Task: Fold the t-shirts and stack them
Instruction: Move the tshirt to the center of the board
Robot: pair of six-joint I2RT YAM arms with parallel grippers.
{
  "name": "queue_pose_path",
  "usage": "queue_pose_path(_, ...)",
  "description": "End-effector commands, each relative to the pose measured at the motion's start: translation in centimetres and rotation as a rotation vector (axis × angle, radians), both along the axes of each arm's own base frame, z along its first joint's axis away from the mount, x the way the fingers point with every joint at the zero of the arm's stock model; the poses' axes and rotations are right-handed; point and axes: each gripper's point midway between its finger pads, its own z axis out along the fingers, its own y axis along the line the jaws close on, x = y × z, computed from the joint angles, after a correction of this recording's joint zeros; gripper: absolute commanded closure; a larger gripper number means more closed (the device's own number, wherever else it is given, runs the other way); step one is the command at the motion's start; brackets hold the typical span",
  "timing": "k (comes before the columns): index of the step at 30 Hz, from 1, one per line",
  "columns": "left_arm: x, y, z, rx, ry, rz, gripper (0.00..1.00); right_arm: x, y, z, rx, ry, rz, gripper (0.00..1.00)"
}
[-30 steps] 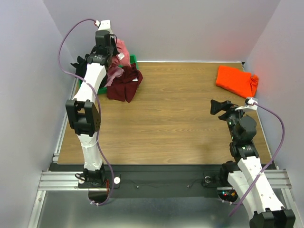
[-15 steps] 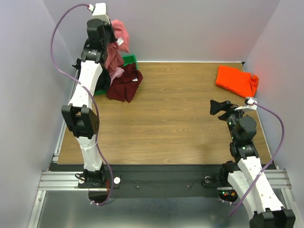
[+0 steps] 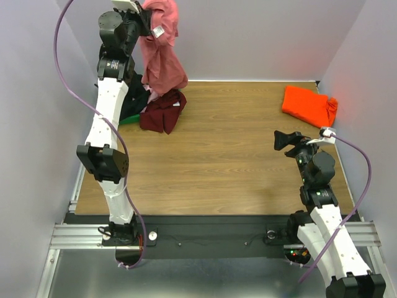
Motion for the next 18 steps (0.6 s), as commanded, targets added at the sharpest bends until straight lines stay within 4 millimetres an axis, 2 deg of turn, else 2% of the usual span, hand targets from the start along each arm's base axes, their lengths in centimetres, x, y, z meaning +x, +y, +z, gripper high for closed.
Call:
queue_pose_path(1,-9.3,-2.3,11.3,-0.013,-0.311,-0.207,1.0,0.0,0.1,1.3,0.008,-0.048,0.003,0.0)
queue_pose_path(2,-10.3,-3.6,11.2,-0.015,-0.318,-0.292,1.0,0.1,0.0,1.3,0.005,-0.045,0.0,0.0)
queue_pose_path(3,-12.3,-4.0,12.3,-0.02,-0.346,-0.336,1.0,0.1,0.0,1.4,0.006,-0.048,-0.003,0.0)
queue_pose_path(4,-13.1,-5.1,11.8,-0.009,-0.356,-0.401,1.0,0.2,-0.1,1.3,0.004,-0.046,-0.008,0.0)
queue_pose_path(6,-15.9,-6.3,12.9,-0.032,-0.378,-0.475,1.0,0.3,-0.2,1.5,0.0,-0.046,-0.013,0.0)
queue_pose_path(10,-19.4,-9.8,12.7,-0.035,-0.363,-0.636,1.0,0.5,-0.3,1.7,-0.008,-0.044,-0.018,0.0)
queue_pose_path(12,-20.5,-11.8,11.6,-0.036,-0.333,-0.712,1.0,0.6,-0.4,1.7,-0.012,-0.041,-0.023,0.0)
queue_pose_path(13,-22.0,-13.1,11.8,-0.038,-0.34,-0.76,1.0,0.6,-0.4,1.6,-0.014,-0.038,-0.026,0.0)
queue_pose_path(14,-22.0,-14.0,10.2,-0.034,-0.307,-0.797,1.0,0.6,-0.5,1.7,-0.014,-0.04,-0.026,0.0)
queue_pose_path(16,-23.5,-14.6,9.3,-0.057,-0.296,-0.854,1.0,0.5,-0.4,1.6,-0.012,-0.038,-0.024,0.0)
queue_pose_path(17,-22.7,-15.1,6.7,-0.123,-0.241,-0.884,1.0,0.4,-0.5,1.6,-0.01,-0.041,-0.026,0.0)
queue_pose_path(18,-22.5,-14.9,5.6,-0.157,-0.229,-0.877,0.98,0.4,-0.4,1.5,-0.008,-0.04,-0.024,0.0)
